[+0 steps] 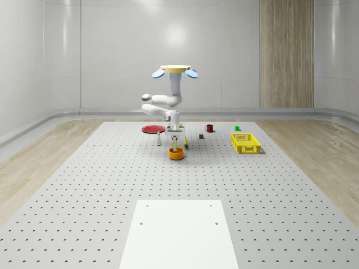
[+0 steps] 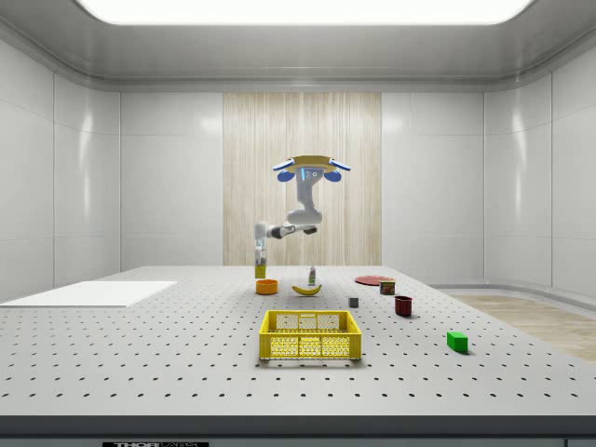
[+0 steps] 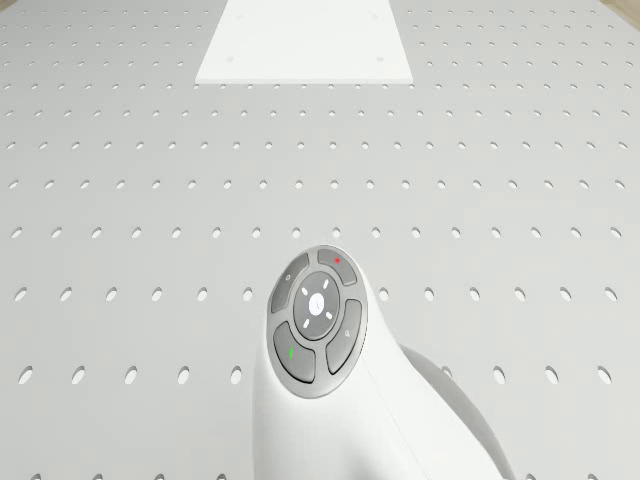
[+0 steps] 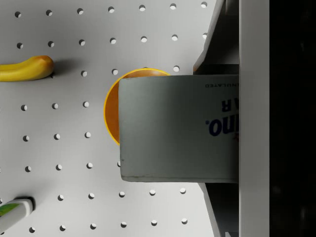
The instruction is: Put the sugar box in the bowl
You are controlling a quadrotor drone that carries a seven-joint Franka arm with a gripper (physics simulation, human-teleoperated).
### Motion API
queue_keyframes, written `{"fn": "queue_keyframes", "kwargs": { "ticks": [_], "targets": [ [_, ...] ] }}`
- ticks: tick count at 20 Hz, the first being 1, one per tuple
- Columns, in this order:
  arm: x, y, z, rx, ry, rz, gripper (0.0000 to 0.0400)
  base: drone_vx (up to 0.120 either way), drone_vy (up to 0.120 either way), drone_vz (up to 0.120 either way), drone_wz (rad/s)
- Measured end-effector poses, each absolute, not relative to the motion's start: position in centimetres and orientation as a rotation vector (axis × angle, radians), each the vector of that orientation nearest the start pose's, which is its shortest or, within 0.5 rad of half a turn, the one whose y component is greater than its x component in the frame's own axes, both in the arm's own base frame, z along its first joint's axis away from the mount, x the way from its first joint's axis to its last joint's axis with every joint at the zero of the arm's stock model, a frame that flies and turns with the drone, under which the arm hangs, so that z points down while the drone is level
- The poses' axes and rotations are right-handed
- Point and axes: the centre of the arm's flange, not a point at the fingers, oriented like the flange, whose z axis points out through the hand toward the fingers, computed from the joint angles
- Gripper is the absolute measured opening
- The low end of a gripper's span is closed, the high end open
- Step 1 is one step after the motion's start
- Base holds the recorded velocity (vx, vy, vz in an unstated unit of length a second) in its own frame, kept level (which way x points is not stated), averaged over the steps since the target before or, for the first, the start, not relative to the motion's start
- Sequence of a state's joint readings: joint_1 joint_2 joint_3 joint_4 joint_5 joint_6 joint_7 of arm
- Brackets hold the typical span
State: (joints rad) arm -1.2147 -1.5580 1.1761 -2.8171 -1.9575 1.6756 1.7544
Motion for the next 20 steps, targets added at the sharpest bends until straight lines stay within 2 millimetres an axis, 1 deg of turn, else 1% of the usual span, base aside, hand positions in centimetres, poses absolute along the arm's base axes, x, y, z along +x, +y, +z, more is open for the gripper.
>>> {"fn": "queue_keyframes", "kwargs": {
  "ticks": [5,11,12,13,14,20],
  "targets": [
    [30.3,0.0,56.4,-0.008,0.006,0.835,0.0169,0.0,0.0,0.0,0.0],
    [29.7,0.0,57.1,-0.007,0.004,0.811,0.0168,0.0,0.0,0.0,0.0],
    [29.5,-0.4,57.1,-0.011,0.008,0.842,0.0166,0.0,0.0,0.0,0.0],
    [29.3,-1.6,57.1,-0.021,0.016,0.876,0.017,0.0,0.0,0.0,0.0],
    [29.2,-2.2,57.2,-0.025,0.018,0.879,0.0167,0.0,0.0,0.0,0.0],
    [28.8,-0.7,57.3,-0.014,0.011,0.876,0.0168,0.0,0.0,0.0,0.0]
  ]
}}
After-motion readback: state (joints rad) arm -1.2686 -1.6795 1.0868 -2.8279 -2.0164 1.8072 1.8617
